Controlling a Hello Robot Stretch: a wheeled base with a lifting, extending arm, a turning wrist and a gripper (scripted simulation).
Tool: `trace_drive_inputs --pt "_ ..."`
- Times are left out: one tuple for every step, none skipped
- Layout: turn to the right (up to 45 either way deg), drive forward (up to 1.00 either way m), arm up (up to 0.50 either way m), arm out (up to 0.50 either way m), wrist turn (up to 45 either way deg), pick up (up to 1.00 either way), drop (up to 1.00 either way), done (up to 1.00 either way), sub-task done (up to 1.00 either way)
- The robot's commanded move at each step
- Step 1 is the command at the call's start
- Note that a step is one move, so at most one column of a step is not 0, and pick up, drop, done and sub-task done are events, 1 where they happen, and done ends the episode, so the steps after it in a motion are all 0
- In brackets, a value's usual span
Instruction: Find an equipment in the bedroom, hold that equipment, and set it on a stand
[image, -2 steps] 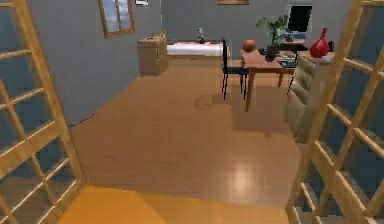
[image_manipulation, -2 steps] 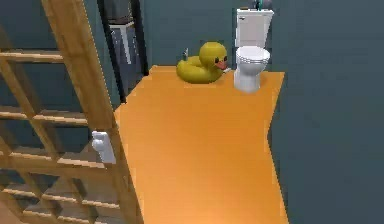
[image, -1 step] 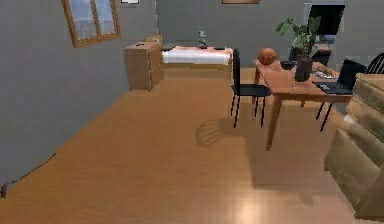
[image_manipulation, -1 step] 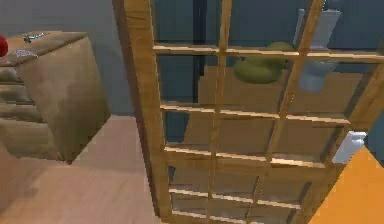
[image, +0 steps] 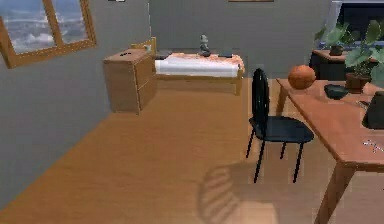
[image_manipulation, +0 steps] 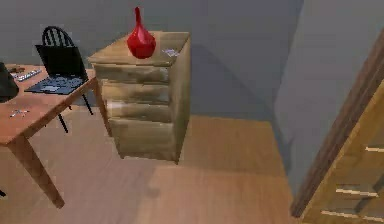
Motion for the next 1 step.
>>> trace_drive_inputs --pt "0.0 1.00 0.00 0.00 0.0 0.00 0.00 0.00 0.00"
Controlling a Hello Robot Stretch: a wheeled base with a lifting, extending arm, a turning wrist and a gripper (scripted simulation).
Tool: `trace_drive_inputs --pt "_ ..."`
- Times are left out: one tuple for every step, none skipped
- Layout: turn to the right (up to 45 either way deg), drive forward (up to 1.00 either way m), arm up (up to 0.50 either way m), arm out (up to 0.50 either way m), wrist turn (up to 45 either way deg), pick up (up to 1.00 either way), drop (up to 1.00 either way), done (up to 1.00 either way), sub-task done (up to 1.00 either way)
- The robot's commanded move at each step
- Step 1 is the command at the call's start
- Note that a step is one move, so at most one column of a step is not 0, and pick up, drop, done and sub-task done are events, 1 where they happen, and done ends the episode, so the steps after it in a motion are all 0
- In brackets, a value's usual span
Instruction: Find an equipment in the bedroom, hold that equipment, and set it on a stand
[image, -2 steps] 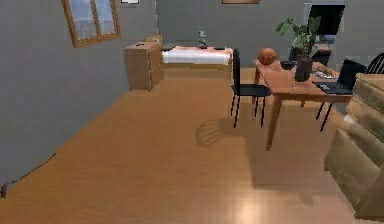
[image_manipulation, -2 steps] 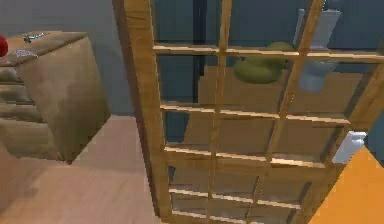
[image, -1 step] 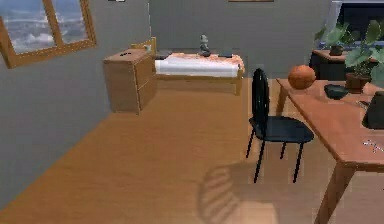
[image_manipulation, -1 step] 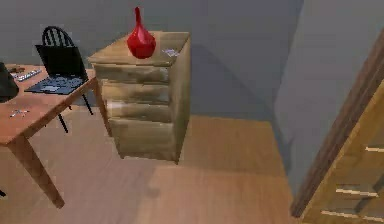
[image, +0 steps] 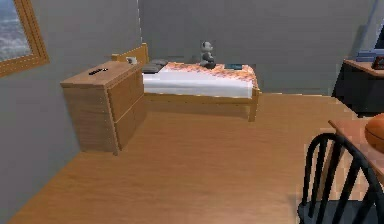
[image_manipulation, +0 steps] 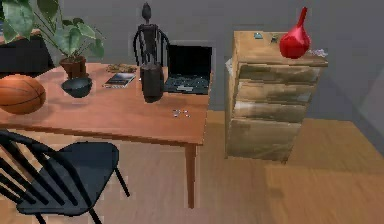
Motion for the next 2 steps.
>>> trace_drive_inputs --pt "0.0 0.25 0.00 0.00 0.0 0.00 0.00 0.00 0.00" --pt "6.0 0.00 0.00 0.00 0.0 0.00 0.00 0.00 0.00"
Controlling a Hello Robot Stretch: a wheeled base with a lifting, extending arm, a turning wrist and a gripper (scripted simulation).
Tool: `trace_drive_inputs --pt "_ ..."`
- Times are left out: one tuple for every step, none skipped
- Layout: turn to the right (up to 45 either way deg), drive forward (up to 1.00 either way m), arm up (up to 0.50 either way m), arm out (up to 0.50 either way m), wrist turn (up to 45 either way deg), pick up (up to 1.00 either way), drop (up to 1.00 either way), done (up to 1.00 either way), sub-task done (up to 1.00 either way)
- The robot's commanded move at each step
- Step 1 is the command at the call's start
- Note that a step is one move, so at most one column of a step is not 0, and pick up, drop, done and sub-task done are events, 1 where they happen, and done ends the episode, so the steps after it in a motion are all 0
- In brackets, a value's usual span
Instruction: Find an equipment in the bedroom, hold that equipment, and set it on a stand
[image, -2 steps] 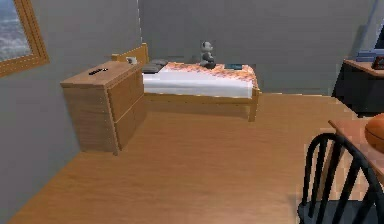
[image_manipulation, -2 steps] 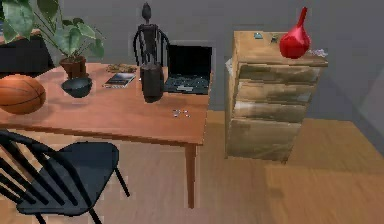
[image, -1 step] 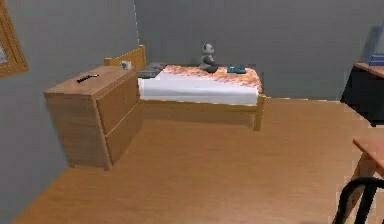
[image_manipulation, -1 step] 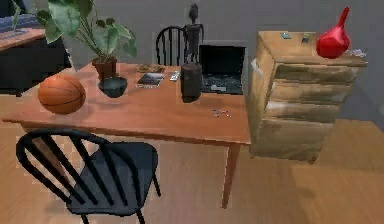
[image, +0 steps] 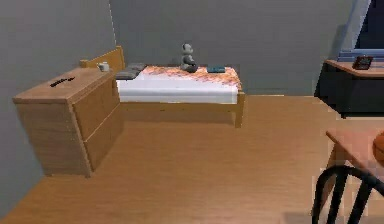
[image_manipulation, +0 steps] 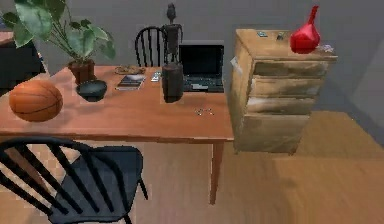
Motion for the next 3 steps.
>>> trace_drive_inputs --pt "0.0 0.35 0.00 0.00 0.0 0.00 0.00 0.00 0.00" --pt "-21.0 0.00 0.00 0.00 0.0 0.00 0.00 0.00 0.00" --pt "45.0 0.00 0.00 0.00 0.0 0.00 0.00 0.00 0.00"
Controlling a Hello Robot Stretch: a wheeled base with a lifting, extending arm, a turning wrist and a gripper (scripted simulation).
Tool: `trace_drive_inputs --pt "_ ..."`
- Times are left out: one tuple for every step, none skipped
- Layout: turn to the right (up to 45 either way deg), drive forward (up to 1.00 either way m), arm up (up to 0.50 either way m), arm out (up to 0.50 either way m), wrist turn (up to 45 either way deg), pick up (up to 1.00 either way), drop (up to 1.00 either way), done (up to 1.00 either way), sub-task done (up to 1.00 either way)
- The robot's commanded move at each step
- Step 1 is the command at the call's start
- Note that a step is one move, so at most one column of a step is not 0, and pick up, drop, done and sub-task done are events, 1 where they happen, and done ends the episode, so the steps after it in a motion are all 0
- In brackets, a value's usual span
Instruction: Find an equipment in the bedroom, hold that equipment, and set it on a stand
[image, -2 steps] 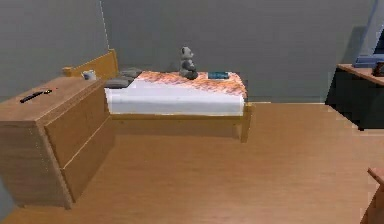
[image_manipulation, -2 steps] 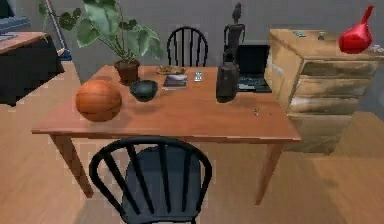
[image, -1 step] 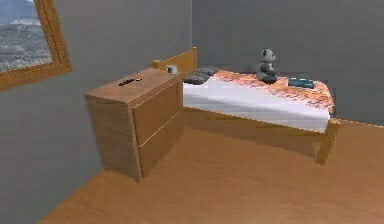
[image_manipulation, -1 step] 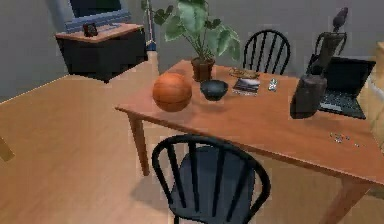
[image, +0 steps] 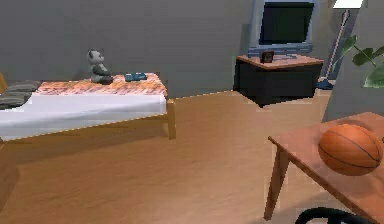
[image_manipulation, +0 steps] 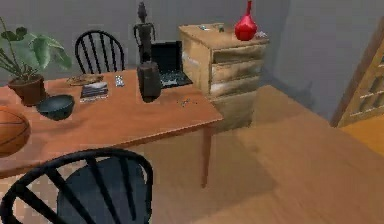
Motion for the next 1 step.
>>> trace_drive_inputs --pt "9.0 0.00 0.00 0.00 0.0 0.00 0.00 0.00 0.00"
